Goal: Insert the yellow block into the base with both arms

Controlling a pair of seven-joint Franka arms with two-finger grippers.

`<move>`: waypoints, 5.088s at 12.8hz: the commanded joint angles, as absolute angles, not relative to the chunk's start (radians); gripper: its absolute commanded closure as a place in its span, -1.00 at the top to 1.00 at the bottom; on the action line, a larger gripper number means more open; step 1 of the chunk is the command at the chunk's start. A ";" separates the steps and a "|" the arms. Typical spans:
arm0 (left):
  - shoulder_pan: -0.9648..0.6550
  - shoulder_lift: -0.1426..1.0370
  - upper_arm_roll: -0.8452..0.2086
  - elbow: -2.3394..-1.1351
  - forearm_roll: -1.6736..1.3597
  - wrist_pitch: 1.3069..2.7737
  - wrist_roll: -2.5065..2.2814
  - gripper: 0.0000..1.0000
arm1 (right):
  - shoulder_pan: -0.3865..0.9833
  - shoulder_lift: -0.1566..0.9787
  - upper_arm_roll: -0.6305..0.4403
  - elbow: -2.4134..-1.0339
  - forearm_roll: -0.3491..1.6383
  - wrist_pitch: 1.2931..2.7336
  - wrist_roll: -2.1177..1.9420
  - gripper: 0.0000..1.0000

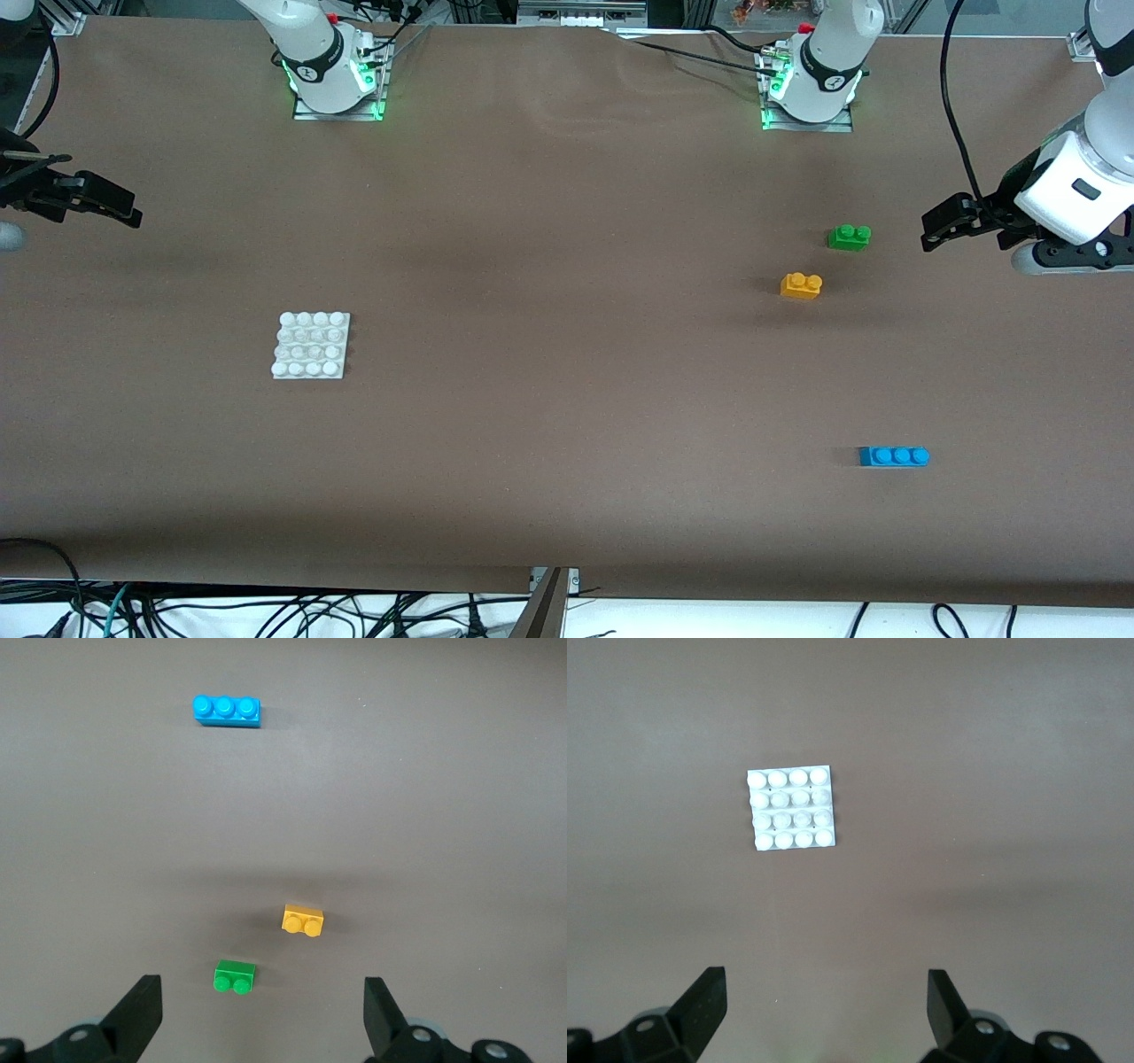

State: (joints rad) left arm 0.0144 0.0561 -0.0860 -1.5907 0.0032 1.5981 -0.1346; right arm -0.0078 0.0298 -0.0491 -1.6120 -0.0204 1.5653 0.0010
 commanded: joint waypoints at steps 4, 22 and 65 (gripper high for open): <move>0.014 0.069 -0.083 -1.560 -0.018 1.586 -0.120 1.00 | -0.009 0.020 -0.048 -1.623 -0.020 1.562 0.009 1.00; 0.014 0.080 -0.083 -1.543 -0.018 1.562 -0.120 1.00 | -0.035 0.288 -0.058 -1.912 0.026 2.109 -0.031 1.00; 0.014 0.081 -0.083 -1.540 -0.021 1.548 -0.120 1.00 | -0.034 0.583 0.002 -1.957 0.140 2.436 -0.117 0.17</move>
State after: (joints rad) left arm 0.0135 0.0703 -0.0865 -1.5714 0.0031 1.5710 -0.1346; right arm -0.0257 0.5525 -0.0010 -1.9611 0.1318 2.4289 -0.1016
